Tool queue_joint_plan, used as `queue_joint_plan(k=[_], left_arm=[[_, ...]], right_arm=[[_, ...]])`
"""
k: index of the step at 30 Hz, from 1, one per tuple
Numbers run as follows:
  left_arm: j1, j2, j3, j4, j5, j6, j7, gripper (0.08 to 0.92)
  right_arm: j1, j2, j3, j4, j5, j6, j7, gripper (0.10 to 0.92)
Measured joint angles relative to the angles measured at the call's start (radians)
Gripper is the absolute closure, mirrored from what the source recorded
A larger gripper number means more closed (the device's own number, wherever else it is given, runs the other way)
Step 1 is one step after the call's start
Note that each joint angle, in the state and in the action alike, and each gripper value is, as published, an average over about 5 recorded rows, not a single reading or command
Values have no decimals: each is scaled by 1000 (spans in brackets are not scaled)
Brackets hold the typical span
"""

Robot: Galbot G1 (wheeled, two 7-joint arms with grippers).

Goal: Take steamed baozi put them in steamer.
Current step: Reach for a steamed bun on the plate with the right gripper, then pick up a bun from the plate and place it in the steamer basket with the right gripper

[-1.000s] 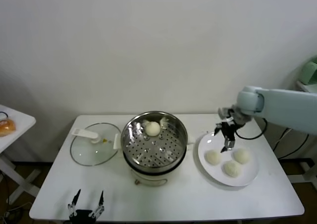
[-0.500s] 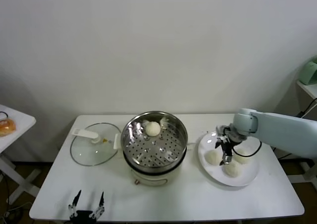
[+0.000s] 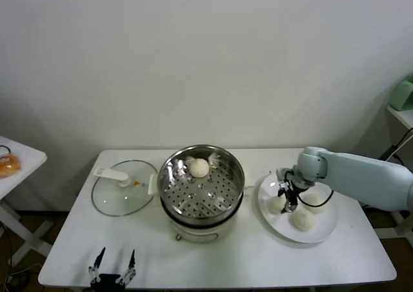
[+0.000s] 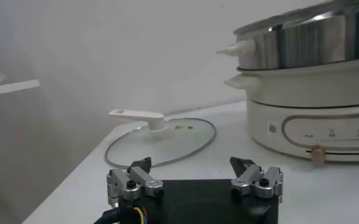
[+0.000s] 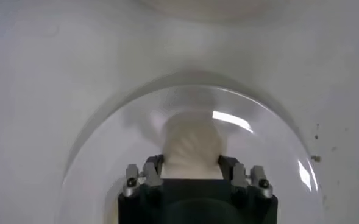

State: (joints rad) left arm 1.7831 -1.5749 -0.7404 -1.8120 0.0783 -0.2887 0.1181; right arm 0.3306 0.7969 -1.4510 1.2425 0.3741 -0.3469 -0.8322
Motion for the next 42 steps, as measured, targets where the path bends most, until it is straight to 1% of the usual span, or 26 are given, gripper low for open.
queue_joint_plan(k=[5, 9, 18, 26, 34, 42], left_arm=[[2, 0, -6, -4, 0, -1, 0, 177], [1, 0, -4, -4, 2, -1, 0, 177], [10, 1, 0, -8, 12, -4, 0, 177], [10, 1, 9, -11, 18, -6, 0, 177], [10, 9, 10, -13, 19, -6, 2, 177], [11, 12, 11, -10, 22, -6, 2, 177]], right_arm=[[42, -10, -24, 26, 14, 2, -8, 425], [141, -13, -88, 70, 58, 13, -28, 429], [480, 11, -250, 131, 207, 52, -131, 427], [701, 72, -271, 179, 357, 43, -187, 426], [734, 181, -191, 246, 468, -37, -144, 424], [632, 343, -115, 219, 484, -114, -59, 425]])
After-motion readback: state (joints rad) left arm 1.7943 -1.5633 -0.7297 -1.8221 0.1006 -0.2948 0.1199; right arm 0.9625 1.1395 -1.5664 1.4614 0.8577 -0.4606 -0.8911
